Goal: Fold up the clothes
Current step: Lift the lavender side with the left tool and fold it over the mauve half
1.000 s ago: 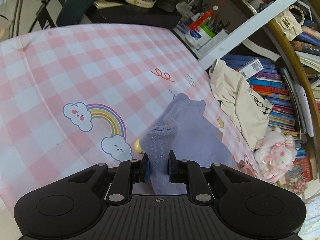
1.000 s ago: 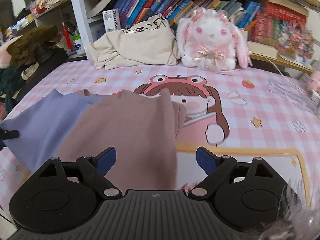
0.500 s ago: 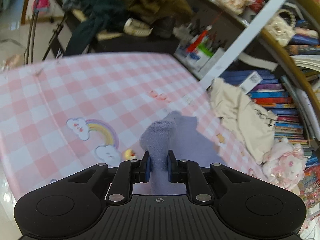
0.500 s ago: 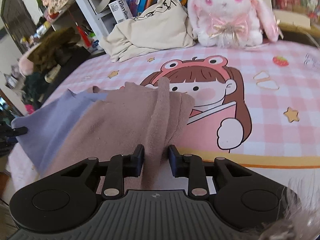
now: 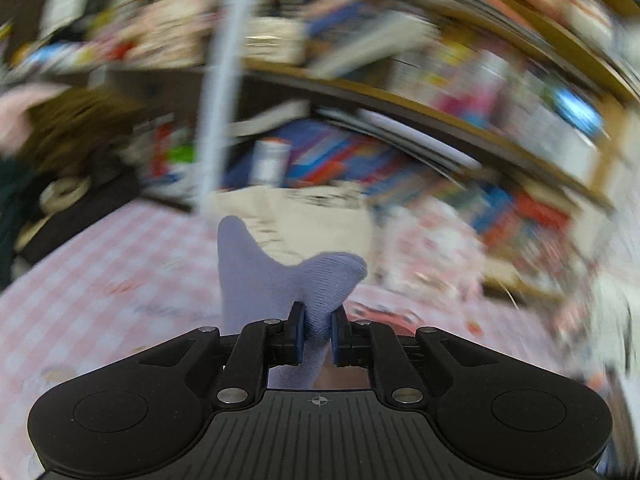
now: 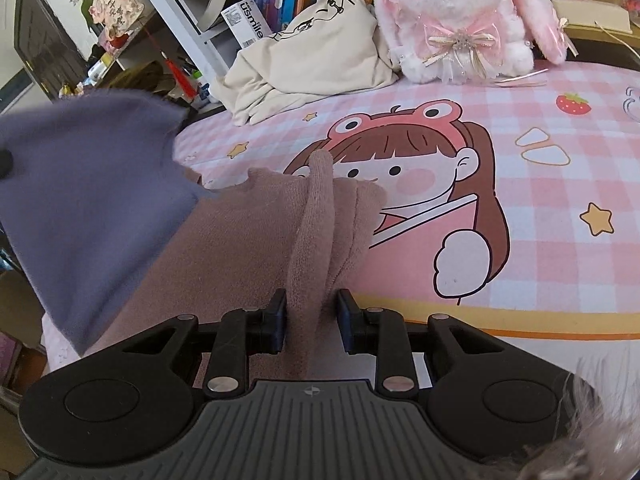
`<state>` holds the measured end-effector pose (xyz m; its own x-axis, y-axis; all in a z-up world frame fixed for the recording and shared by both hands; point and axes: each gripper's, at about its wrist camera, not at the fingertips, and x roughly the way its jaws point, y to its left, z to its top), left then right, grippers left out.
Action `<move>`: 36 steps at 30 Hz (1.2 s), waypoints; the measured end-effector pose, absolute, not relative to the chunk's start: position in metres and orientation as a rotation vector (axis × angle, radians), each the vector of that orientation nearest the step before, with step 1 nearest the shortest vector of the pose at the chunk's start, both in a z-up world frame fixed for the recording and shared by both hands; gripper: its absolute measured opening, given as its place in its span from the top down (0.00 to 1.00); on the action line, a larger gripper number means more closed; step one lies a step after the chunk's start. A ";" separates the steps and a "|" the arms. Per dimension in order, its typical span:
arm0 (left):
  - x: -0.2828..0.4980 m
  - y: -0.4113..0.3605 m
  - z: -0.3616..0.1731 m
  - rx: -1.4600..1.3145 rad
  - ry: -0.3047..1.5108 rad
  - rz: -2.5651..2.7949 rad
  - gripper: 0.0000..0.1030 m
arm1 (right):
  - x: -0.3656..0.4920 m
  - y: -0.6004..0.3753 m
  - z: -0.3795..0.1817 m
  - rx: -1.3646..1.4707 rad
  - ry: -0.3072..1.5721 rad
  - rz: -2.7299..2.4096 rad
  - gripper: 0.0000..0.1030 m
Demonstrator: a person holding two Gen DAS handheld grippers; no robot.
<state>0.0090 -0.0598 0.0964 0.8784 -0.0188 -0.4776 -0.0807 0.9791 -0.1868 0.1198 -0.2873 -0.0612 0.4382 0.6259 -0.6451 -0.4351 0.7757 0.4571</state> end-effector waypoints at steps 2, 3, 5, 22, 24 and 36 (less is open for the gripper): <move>0.014 -0.094 0.094 -0.105 0.523 -0.056 0.89 | 0.121 -0.289 -0.062 0.248 0.905 0.670 0.76; 0.017 -0.111 0.086 -0.063 0.557 -0.106 0.88 | 0.122 -0.290 -0.062 0.255 0.907 0.672 0.76; 0.024 -0.140 0.069 0.017 0.642 -0.198 0.88 | 0.124 -0.292 -0.063 0.274 0.919 0.676 0.76; 0.013 -0.150 0.033 -0.006 0.825 -0.341 0.36 | 0.134 -0.345 -0.030 0.573 0.942 0.759 0.39; 0.002 -0.137 0.046 -0.026 0.767 -0.305 0.30 | 0.135 -0.336 -0.025 0.540 0.954 0.800 0.39; 0.007 -0.097 0.033 -0.054 0.716 0.074 0.32 | 0.103 -0.275 -0.003 0.194 0.854 0.890 0.86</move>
